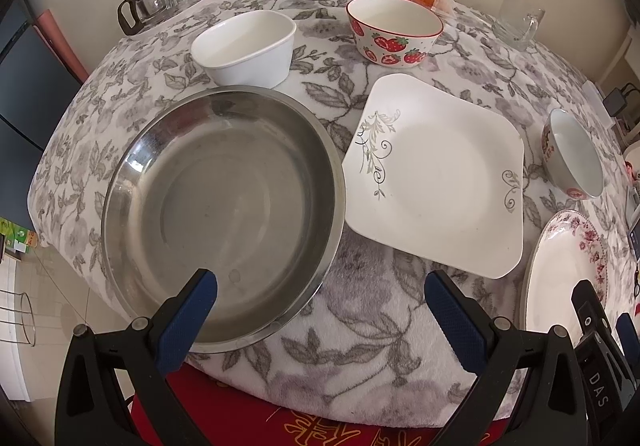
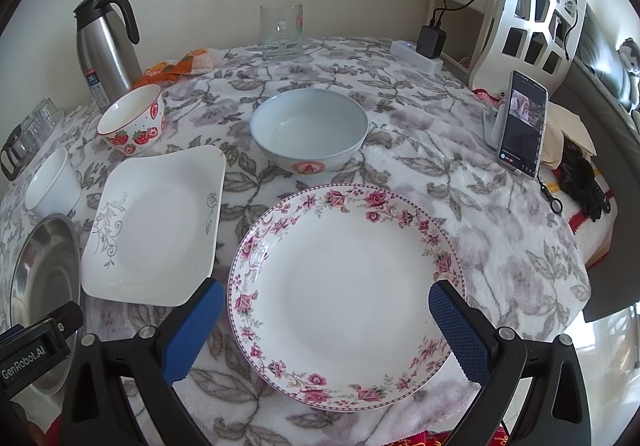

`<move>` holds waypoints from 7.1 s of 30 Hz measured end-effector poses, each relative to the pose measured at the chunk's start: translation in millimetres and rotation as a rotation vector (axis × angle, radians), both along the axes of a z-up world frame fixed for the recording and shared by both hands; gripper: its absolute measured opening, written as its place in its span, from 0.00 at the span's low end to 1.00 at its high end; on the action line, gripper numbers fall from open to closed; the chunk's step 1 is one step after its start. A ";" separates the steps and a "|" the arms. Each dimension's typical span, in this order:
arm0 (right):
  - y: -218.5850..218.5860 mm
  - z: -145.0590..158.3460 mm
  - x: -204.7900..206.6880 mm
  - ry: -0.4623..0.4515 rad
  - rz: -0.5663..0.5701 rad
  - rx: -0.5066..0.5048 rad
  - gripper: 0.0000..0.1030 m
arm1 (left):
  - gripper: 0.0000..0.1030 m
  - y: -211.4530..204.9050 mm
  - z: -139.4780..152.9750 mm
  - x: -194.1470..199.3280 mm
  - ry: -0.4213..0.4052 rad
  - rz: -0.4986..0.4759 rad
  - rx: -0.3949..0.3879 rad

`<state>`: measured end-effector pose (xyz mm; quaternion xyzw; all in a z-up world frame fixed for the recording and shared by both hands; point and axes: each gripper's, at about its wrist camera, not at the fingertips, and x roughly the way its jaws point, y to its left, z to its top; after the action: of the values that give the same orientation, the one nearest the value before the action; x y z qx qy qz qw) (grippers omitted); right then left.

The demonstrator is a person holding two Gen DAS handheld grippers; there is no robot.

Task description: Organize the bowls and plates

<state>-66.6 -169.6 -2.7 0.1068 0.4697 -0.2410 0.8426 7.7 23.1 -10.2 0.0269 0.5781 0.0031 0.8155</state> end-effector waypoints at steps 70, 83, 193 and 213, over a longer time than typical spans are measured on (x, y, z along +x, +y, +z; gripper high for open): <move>167.2 -39.2 87.0 0.015 0.427 0.319 0.84 | 1.00 212.7 -22.6 41.8 -0.202 0.159 -0.216; 160.4 -46.4 83.2 0.062 0.380 0.375 0.66 | 1.00 214.1 -29.9 42.8 -0.197 0.121 -0.217; -17.2 -33.4 107.9 -0.007 0.307 0.227 0.16 | 0.25 30.8 -19.7 106.4 0.015 0.190 -0.209; -2.2 -22.2 102.8 0.037 0.348 0.135 0.32 | 0.35 29.6 -11.2 98.9 0.004 0.160 -0.172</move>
<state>36.2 -171.9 -24.8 0.0759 0.5116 -0.0612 0.8537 106.7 52.7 -21.3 -0.0894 0.5783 0.0183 0.8107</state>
